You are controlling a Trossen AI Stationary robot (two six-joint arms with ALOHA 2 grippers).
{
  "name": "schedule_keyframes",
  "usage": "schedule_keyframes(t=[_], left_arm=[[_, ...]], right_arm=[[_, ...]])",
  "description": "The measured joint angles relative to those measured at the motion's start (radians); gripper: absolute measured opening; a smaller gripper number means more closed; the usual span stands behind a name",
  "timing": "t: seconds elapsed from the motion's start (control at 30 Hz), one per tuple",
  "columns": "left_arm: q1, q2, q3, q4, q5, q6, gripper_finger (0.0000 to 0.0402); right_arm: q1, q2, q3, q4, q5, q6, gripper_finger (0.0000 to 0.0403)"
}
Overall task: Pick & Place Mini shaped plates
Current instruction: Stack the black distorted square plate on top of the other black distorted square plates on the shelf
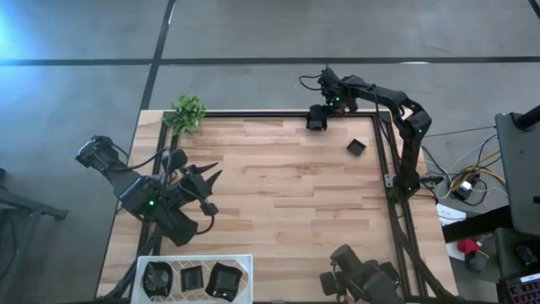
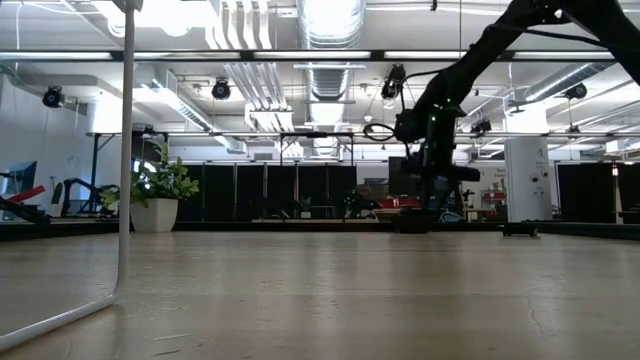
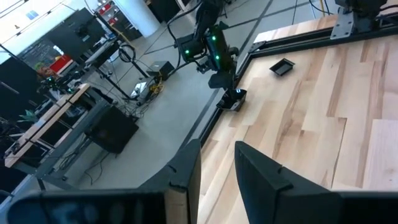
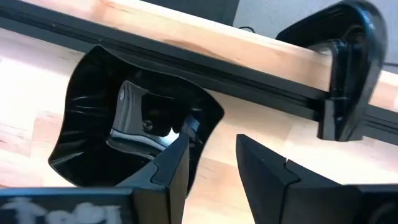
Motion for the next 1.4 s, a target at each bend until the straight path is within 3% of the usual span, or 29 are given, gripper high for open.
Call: schedule_keyframes(t=[0.5,0.7,0.93,1.4], left_arm=[[0.000,0.000,0.000,-0.004,0.000,0.004,0.0094],[0.000,0.000,0.000,-0.003,0.005,0.015,0.0094],[-0.001,0.000,0.000,-0.003,0.029,-0.006,0.0094],[-0.001,0.000,0.000,0.005,0.045,-0.016,0.0094]], right_arm=[[0.009,0.051,-0.002,0.023,-0.008,-0.023,0.0125],[0.015,0.048,-0.002,0.025,-0.027,-0.047,0.0094],[0.020,0.047,-0.002,0.031,-0.027,-0.124,0.0018],[0.065,0.027,-0.002,0.042,-0.023,-0.175,0.0008]])
